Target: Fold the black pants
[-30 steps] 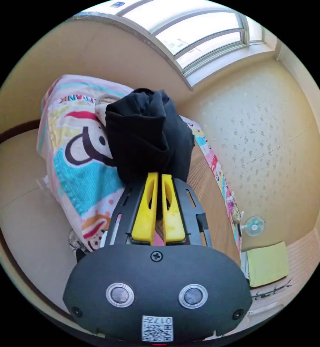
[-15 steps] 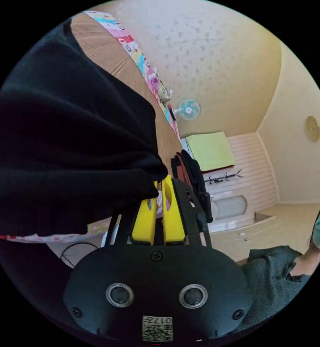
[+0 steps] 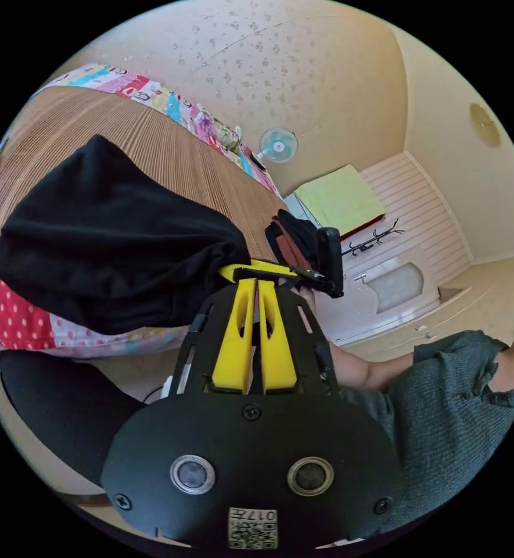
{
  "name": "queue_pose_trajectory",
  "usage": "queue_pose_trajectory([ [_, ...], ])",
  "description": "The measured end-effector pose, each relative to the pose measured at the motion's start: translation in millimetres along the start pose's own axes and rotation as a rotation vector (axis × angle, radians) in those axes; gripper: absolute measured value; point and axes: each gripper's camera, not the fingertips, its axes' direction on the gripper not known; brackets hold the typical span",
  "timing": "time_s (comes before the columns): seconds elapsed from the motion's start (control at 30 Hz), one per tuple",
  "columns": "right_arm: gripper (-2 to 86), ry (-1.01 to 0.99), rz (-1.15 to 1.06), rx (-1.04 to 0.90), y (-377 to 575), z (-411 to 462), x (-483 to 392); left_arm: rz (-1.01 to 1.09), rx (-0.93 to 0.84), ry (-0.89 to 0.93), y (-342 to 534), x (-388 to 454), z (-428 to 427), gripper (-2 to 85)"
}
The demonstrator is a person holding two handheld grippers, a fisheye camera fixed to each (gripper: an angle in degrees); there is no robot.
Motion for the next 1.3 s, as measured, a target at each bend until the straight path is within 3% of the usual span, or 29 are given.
queue_pose_trajectory([
  [0.1,7.1,0.161,-0.065,0.034,-12.7,16.6,-18.4,-0.16,0.07,0.013,16.7,-30.1,-22.5,-0.8],
  [0.2,3.7,0.465,-0.225,0.157,-19.9,14.1,-60.8,-0.24,0.151,0.008,31.3,-44.1,-40.1,-0.8],
  [0.27,1.7,0.765,-0.297,0.373,-16.5,5.7,-94.4,-0.254,0.195,-0.028,37.3,-43.3,-50.0,-0.8],
  [0.33,1.2,0.938,-0.316,0.481,-18.8,2.7,-108.6,-0.247,0.202,-0.038,37.4,-40.6,-52.1,-0.9],
  [0.43,1.0,0.845,-0.281,0.471,-30.2,9.2,-102.4,-0.244,0.176,-0.045,32.5,-38.5,-46.3,-0.9],
  [0.57,1.7,0.377,-0.329,0.124,-27.0,86.1,-66.0,-0.241,0.143,-0.015,24.8,-36.9,-29.8,-0.8],
  [0.67,5.7,0.278,-0.284,-0.111,-7.1,172.3,-37.2,-0.24,0.113,0.0,19.7,-35.7,-16.9,-0.7],
  [0.77,15.5,0.352,-0.248,-0.216,23.1,241.4,-23.1,-0.239,0.082,0.006,13.9,-36.1,-8.2,-0.6],
  [0.87,18.5,0.508,-0.279,-0.225,48.6,290.6,-25.3,-0.241,0.087,-0.007,10.0,-38.9,-7.6,-0.6],
  [0.97,14.8,0.695,-0.291,-0.209,55.4,336.7,-26.1,-0.265,0.101,-0.01,6.7,-47.3,-7.3,-0.6],
  [1.1,9.3,0.676,-0.41,-0.1,57.2,377.2,-42.2,-0.283,0.123,0.018,0.6,-52.8,-4.7,-0.6],
  [1.3,5.4,0.94,-0.46,-0.163,47.1,466.6,-65.8,-0.266,0.131,0.039,-6.0,-42.5,5.7,-0.2],
])
